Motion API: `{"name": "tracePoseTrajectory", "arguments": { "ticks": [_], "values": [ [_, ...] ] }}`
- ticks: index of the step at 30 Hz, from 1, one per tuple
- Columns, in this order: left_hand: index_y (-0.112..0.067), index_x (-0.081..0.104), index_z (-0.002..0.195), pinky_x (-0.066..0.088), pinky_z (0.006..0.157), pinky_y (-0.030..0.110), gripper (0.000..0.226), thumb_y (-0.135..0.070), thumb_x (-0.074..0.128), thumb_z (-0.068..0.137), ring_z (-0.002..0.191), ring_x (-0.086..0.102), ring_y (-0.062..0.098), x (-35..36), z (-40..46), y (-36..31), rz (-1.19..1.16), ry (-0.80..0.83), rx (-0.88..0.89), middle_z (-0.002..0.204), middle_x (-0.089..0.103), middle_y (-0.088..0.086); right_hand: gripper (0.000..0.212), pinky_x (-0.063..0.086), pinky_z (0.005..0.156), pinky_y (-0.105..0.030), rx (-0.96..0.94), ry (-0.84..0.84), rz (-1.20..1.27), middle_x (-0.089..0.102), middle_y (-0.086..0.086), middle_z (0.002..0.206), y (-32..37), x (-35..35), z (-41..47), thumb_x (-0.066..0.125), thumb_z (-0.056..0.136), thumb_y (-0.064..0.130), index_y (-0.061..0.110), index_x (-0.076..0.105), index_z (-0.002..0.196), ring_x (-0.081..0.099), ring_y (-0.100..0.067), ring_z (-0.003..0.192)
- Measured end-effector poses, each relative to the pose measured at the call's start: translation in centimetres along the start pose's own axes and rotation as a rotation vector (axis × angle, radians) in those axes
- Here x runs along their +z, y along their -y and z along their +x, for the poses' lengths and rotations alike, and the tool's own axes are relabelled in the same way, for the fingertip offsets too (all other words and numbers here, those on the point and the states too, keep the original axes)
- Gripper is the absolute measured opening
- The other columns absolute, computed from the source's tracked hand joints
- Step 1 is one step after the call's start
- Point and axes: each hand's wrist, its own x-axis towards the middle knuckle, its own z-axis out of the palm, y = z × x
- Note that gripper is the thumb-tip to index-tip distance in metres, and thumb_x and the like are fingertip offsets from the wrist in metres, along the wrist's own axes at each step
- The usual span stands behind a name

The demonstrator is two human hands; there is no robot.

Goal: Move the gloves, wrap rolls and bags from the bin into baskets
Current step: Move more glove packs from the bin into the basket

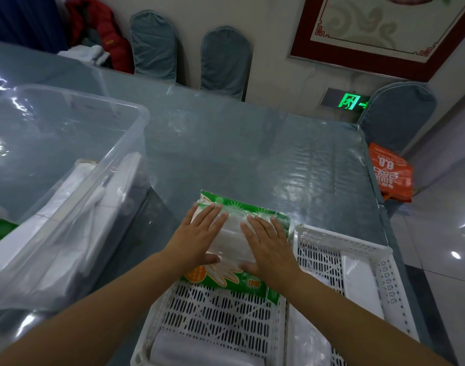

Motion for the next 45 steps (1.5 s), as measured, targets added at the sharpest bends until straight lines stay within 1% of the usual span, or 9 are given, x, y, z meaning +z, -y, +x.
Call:
{"name": "tracePoseTrajectory", "arguments": {
  "ticks": [8,16,18,22,25,30,35,39,45],
  "values": [
    [-0.014,-0.021,0.142,-0.022,0.107,0.047,0.098,-0.058,0.045,0.085,0.143,-0.014,0.028,-0.8,-0.2,-0.1,0.041,-0.015,-0.103,0.157,-0.011,0.011,0.020,0.046,0.073,-0.035,0.092,-0.067,0.117,0.060,0.002,0.081,-0.4,-0.8,1.4,0.072,0.069,0.031,0.020,0.063,0.082,0.053,-0.020,0.079],
    [-0.013,-0.014,0.146,-0.021,0.109,0.045,0.090,-0.056,0.041,0.088,0.144,-0.011,0.024,-0.1,-0.7,-0.3,0.005,-0.004,-0.183,0.158,-0.008,0.010,0.014,0.040,0.074,-0.035,0.155,0.109,0.134,0.059,0.006,0.075,0.0,-0.7,2.3,0.068,0.073,0.035,0.024,0.060,0.072,0.050,-0.018,0.079],
    [-0.011,-0.004,0.147,-0.013,0.112,0.046,0.093,-0.057,0.047,0.084,0.145,-0.003,0.025,-0.5,-1.0,-0.1,-0.032,-0.056,-0.197,0.158,0.001,0.011,0.014,0.033,0.079,-0.035,0.175,0.145,0.228,0.058,0.008,0.073,-0.4,-0.9,2.9,0.063,0.080,0.034,0.026,0.056,0.070,0.047,-0.016,0.080],
    [-0.001,0.033,0.138,0.023,0.113,0.052,0.105,-0.053,0.078,0.058,0.132,0.041,0.031,-1.2,-1.9,0.4,-0.072,-0.281,-0.196,0.139,0.047,0.018,0.019,0.016,0.072,-0.029,0.251,0.138,0.367,0.051,0.012,0.065,-2.1,-2.3,5.4,0.064,0.078,0.034,0.030,0.050,0.066,0.044,-0.013,0.074],
    [-0.009,0.031,0.136,0.017,0.112,0.050,0.099,-0.050,0.078,0.060,0.132,0.033,0.031,-0.9,-2.0,0.4,-0.081,-0.355,-0.134,0.136,0.050,0.020,0.015,0.015,0.072,-0.029,0.294,0.138,0.340,0.058,0.009,0.068,-3.6,-2.9,7.4,0.064,0.079,0.032,0.029,0.054,0.068,0.049,-0.015,0.079],
    [-0.026,0.054,0.129,0.043,0.098,0.056,0.079,-0.049,0.078,0.058,0.125,0.051,0.028,-0.1,-1.2,-1.2,0.066,-0.226,0.064,0.135,0.055,0.010,0.002,0.023,0.079,-0.032,0.290,0.156,0.256,0.062,0.005,0.078,-3.8,-2.0,8.9,0.061,0.081,0.028,0.026,0.060,0.080,0.052,-0.020,0.090],
    [-0.026,0.051,0.133,0.022,0.107,0.053,0.070,-0.043,0.073,0.069,0.127,0.048,0.027,0.9,-0.4,-1.3,0.109,-0.212,0.024,0.138,0.052,0.008,0.034,0.042,0.077,-0.037,0.180,-0.029,0.158,0.064,-0.003,0.101,-2.3,-1.8,7.1,0.071,0.073,0.024,0.018,0.063,0.106,0.056,-0.026,0.092],
    [-0.026,0.055,0.129,0.043,0.098,0.052,0.072,-0.044,0.077,0.062,0.122,0.053,0.025,0.5,0.5,-1.0,0.082,-0.184,0.011,0.132,0.058,0.008,0.048,0.043,0.087,-0.040,0.060,0.098,0.158,0.058,-0.005,0.123,-1.0,-0.7,5.3,0.065,0.080,0.039,0.020,0.054,0.123,0.054,-0.026,0.108],
    [-0.019,0.060,0.125,0.046,0.097,0.050,0.074,-0.043,0.077,0.057,0.120,0.055,0.023,0.3,0.2,-0.9,0.078,-0.208,-0.005,0.129,0.061,0.007,0.054,0.034,0.099,-0.041,0.083,0.167,0.169,0.044,-0.003,0.139,-1.0,0.4,5.0,0.052,0.086,0.047,0.025,0.040,0.134,0.041,-0.024,0.124]
  ]
}}
